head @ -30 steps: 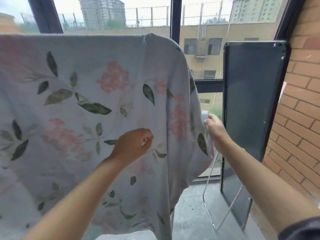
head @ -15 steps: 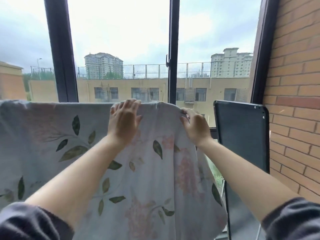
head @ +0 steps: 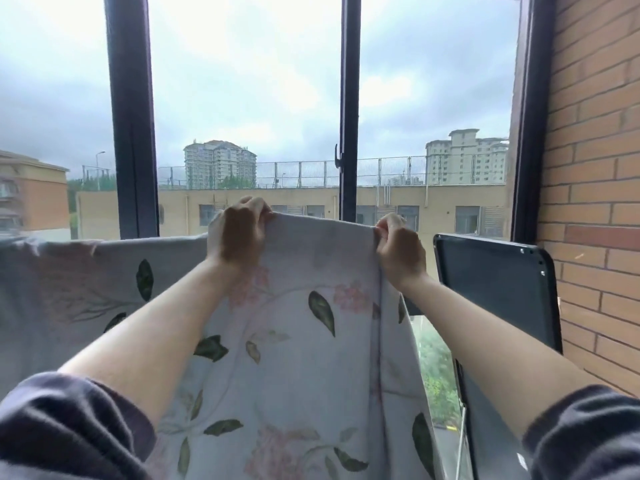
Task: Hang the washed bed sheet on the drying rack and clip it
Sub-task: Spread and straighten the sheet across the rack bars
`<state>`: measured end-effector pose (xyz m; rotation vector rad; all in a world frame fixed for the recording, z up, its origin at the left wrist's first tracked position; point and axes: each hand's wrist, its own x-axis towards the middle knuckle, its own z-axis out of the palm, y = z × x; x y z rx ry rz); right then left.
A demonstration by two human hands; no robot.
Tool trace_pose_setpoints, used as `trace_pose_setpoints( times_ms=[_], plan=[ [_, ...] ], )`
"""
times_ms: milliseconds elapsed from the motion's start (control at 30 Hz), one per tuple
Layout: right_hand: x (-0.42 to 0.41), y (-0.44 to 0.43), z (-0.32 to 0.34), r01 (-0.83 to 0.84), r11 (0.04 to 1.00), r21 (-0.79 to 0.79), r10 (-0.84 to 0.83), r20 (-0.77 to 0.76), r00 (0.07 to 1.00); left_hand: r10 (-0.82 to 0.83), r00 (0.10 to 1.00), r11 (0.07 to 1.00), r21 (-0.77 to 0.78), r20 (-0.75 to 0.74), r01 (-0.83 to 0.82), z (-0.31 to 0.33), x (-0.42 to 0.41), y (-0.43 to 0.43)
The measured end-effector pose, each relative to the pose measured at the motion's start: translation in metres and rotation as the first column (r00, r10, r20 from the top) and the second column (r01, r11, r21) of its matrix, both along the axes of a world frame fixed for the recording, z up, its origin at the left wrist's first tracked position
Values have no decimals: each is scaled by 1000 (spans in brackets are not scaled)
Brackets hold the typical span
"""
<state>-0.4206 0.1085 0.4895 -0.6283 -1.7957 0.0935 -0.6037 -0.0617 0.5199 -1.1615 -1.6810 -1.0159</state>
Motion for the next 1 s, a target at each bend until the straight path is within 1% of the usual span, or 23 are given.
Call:
trace_pose_setpoints(
  times_ms=[67,100,133,167,200,233,267,300,333,367,400,433,467,500,533,600,667,767,833,900,933,967,1000],
  plan=[
    [-3,7,24,10,1000,-27,-10,-1,1000,17,997,1000,8,77,-17,19,-2,7],
    [-6,11,33,8,998,-68,-6,37,999,35,991,999,-45,128,-29,26,-4,10],
    [-9,13,37,22,992,-123,-8,110,994,63,979,988,-152,193,-33,29,-6,14],
    [-12,16,38,51,982,-185,-8,225,974,104,959,952,-306,262,-19,30,-5,18],
    [-16,17,33,78,968,-239,10,346,938,160,932,885,-465,326,11,26,-4,21],
    [-17,17,29,91,958,-273,33,420,907,217,901,816,-576,375,43,22,-1,23],
    [-20,16,23,71,952,-297,69,436,897,255,888,768,-638,383,54,18,2,23],
    [-22,11,20,10,952,-307,119,400,909,258,898,751,-659,357,46,15,3,24],
    [-25,5,19,-79,949,-305,187,344,920,235,920,748,-663,314,35,13,1,25],
    [-29,-3,18,-179,940,-290,268,306,913,200,942,756,-654,268,25,12,-1,24],
    [-33,-11,17,-260,928,-265,338,311,888,166,959,766,-643,231,22,10,-3,21],
    [-38,-17,16,-309,922,-232,376,346,860,127,972,775,-631,196,26,8,-7,17],
    [-42,-21,12,-326,927,-185,373,382,845,83,985,783,-621,154,31,5,-11,12],
    [-45,-23,7,-317,939,-131,343,398,851,28,992,796,-603,125,54,2,-15,6],
    [-47,-21,3,-312,946,-87,321,381,867,-24,994,812,-578,110,83,-2,-18,-1],
    [-50,-17,-1,-343,939,-23,334,295,895,-110,988,846,-512,106,149,-10,-22,-16],
    [-52,-18,0,-365,931,8,355,214,910,-174,982,894,-405,75,190,-16,-28,-25],
    [-56,-28,4,-309,949,53,294,196,936,-186,982,958,-215,35,189,-24,-32,-24],
    [-60,-31,11,-261,962,74,244,187,952,-143,990,972,-187,8,142,-16,-32,-20],
    [-63,-34,27,-243,966,82,233,122,965,-103,995,983,-153,-17,99,2,-34,-15],
    [-65,-33,37,-222,973,69,215,90,972,-109,994,987,-120,-12,107,11,-35,-12],
    [-70,-32,49,-172,984,43,168,92,982,-114,993,989,-97,12,114,20,-38,-8],
    [-76,-31,60,-105,994,-12,106,153,983,-92,994,984,-144,64,101,27,-42,-4]
  ],
)
